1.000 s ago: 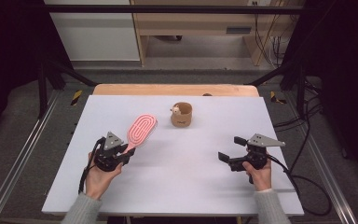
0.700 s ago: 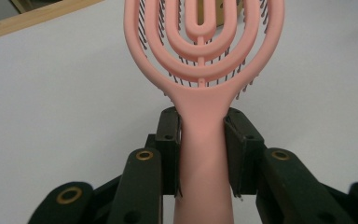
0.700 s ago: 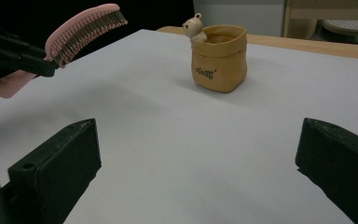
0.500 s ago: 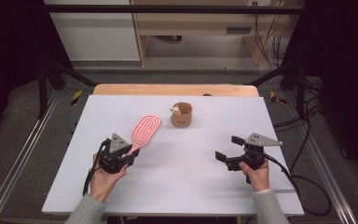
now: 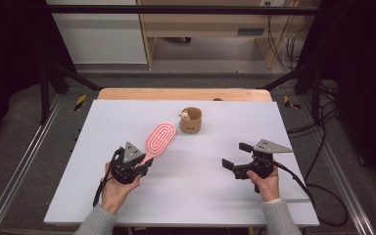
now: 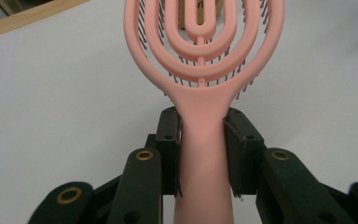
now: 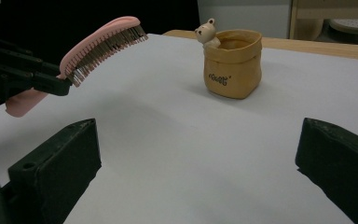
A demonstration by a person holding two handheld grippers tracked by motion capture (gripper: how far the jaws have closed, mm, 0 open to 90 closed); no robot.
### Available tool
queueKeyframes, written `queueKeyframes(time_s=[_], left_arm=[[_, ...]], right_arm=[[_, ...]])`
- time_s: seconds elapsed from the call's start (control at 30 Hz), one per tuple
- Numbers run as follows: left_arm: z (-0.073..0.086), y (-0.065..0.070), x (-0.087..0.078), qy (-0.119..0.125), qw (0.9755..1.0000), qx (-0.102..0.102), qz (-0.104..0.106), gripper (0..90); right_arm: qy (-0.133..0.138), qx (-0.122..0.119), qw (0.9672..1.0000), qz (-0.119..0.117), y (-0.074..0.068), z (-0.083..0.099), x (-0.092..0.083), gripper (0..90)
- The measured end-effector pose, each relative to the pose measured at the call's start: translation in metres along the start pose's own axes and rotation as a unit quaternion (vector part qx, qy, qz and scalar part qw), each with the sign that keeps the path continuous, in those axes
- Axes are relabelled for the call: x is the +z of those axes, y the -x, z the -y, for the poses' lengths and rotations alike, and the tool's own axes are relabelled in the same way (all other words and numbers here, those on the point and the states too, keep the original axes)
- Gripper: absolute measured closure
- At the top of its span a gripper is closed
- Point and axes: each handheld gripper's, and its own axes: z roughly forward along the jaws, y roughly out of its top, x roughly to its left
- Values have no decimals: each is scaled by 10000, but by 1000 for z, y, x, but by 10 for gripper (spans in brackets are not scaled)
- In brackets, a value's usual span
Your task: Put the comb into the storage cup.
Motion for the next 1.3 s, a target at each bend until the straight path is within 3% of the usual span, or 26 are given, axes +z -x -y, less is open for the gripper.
queueKeyframes(time_s=[0.73,0.83,1.3], left_arm=[[-18,21,4,281,9995,-127,77,691],[-19,24,4,335,9994,-75,20,691],[-20,34,5,505,9984,-222,78,691]], right_arm=[[89,48,9999,-52,-11,-7,6,3],[86,31,9999,-51,-13,-8,7,3],[86,45,9999,-118,-20,-12,12,3]])
